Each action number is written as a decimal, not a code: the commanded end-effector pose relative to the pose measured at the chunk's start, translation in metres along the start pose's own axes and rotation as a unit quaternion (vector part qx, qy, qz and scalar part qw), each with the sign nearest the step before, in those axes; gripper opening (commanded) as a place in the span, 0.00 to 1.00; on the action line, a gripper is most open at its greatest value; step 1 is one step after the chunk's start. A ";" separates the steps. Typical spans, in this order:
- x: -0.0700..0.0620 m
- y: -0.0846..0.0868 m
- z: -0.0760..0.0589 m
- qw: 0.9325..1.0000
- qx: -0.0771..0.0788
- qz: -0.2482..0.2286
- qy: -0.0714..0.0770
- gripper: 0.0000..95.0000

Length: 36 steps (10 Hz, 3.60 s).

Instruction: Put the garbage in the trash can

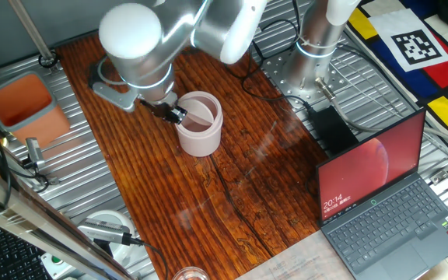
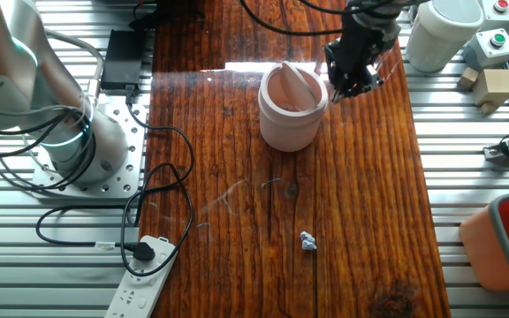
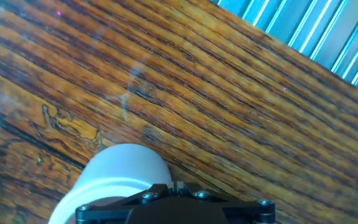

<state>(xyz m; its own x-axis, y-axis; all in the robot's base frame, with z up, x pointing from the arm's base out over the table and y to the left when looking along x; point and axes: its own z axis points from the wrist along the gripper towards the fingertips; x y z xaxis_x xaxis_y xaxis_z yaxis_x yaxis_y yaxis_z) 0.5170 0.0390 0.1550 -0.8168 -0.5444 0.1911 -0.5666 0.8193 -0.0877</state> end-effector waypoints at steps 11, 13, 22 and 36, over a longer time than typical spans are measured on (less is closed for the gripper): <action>0.117 -0.135 0.068 0.993 -0.025 -0.116 -0.024 0.40; 0.126 -0.142 0.085 0.992 -0.025 -0.122 -0.027 0.40; 0.148 -0.145 0.153 0.984 -0.012 -0.175 -0.024 0.40; 0.154 -0.146 0.179 0.977 0.028 -0.205 -0.058 0.00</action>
<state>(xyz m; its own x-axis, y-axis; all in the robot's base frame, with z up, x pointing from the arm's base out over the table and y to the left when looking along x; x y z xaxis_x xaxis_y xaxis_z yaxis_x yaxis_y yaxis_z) 0.4532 -0.1965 0.0225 -0.5270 -0.8427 0.1105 -0.8497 0.5201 -0.0863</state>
